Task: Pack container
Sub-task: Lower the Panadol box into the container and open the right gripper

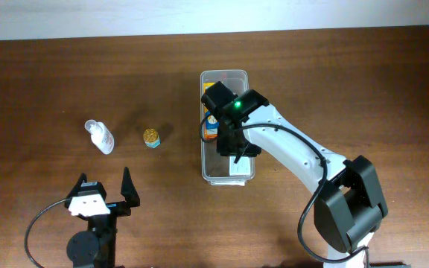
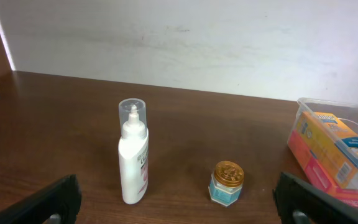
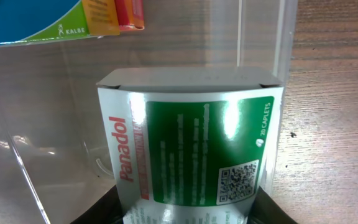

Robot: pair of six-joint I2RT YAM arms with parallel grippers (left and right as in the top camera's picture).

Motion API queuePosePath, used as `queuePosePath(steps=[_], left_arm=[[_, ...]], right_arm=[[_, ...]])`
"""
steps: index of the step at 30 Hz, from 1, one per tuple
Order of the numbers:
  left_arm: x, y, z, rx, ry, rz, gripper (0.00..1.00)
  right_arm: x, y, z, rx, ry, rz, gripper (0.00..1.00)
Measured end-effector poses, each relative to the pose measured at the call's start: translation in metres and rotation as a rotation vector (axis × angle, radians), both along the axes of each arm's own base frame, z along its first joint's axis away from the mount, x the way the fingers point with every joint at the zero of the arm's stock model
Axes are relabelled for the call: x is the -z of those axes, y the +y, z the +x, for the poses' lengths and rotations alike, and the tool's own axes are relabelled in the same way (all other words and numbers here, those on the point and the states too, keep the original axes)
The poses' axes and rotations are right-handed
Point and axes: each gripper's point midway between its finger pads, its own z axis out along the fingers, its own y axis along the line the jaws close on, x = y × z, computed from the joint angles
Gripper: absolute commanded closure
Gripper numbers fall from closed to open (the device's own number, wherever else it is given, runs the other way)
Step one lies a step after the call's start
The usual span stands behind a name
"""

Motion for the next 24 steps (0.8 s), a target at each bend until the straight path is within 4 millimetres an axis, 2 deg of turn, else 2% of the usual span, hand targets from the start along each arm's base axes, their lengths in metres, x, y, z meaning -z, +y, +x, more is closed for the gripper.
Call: queuePosePath(steps=[9,11,16,24], left_arm=[[-0.0001,0.0000,0.0000,0.000,0.000,0.000,0.01],[0.0000,0.0000,0.0000,0.000,0.000,0.000,0.01],[0.0000,0.0000,0.0000,0.000,0.000,0.000,0.01],[0.0000,0.0001,0.0000,0.000,0.000,0.000,0.01]], right_arm=[[0.0000,0.0000,0.0000,-0.006,0.000,-0.001,0.56],[0.0000,0.0001,0.0000,-0.003,0.000,0.000,0.47],[-0.0002,0.0018,0.0026,-0.013,-0.010,0.006,0.46],[-0.0003,0.0038,0.0055,-0.017,-0.022,0.014,0.39]])
